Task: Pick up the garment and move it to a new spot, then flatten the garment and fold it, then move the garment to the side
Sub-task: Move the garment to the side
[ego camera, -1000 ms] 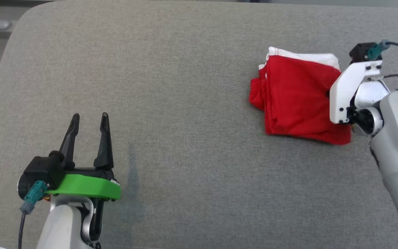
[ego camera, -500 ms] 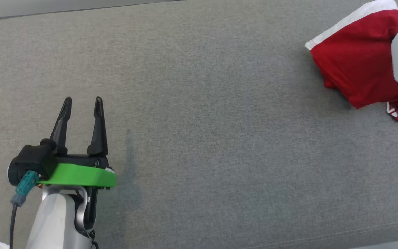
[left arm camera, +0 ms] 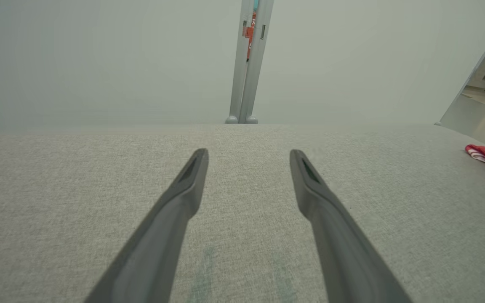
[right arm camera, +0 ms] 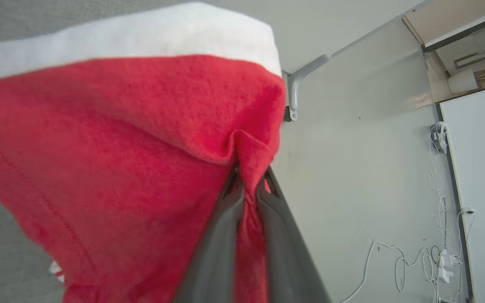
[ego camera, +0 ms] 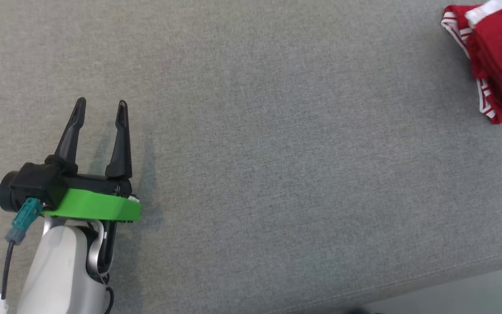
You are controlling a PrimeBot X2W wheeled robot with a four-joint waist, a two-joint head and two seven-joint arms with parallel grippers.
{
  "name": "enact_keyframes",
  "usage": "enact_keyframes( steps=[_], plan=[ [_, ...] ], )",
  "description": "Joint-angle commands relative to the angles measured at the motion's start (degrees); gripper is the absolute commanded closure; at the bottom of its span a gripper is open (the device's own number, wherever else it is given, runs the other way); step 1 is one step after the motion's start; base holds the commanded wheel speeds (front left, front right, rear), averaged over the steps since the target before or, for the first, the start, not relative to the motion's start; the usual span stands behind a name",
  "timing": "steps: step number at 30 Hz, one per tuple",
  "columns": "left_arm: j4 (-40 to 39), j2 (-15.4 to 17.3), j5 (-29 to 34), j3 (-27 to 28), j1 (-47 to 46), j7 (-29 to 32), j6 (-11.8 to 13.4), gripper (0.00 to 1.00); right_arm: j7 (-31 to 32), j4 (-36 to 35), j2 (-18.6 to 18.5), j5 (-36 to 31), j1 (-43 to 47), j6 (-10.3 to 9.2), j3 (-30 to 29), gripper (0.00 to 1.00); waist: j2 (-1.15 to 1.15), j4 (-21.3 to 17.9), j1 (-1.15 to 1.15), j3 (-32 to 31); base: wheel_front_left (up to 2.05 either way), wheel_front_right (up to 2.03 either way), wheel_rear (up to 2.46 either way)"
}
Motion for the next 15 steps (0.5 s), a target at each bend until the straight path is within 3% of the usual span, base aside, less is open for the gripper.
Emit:
enact_keyframes(
  steps=[1,9,10,11,15],
  plan=[
    [-0.27,0.82,0.36,-0.21,-1.14,0.01,-0.11,0.00,-1.28,1.17,-0.18,-1.31,-0.80,-0.11,-0.66,1.00,0.00,0.18,0.00,2.65,0.00,0.00,0.00],
    [-1.44,1.83,0.41,-1.48,-2.59,0.01,-0.11,0.00,-9.03,11.26,1.28,-8.29,-1.61,-0.12,-11.90,1.00,0.00,2.39,0.00,5.72,0.00,0.00,0.00],
    [-1.49,1.83,0.41,-1.51,-2.70,0.00,-0.11,0.00,-9.93,12.08,1.62,-9.50,-1.82,-0.12,-13.56,0.76,0.00,2.60,0.00,5.86,0.00,0.00,0.00],
    [-1.47,1.81,0.49,-1.54,-2.68,0.01,-0.11,0.00,-10.52,13.40,2.25,-10.89,-1.85,-0.12,-15.64,0.00,0.00,2.83,0.00,5.92,0.00,0.00,0.00],
    [-1.13,1.91,0.76,-1.54,-1.89,0.01,-0.11,0.00,-12.45,16.47,4.75,-15.57,-1.47,-0.12,-21.79,0.00,0.00,3.38,0.00,5.21,0.00,0.00,0.00]
  ],
)
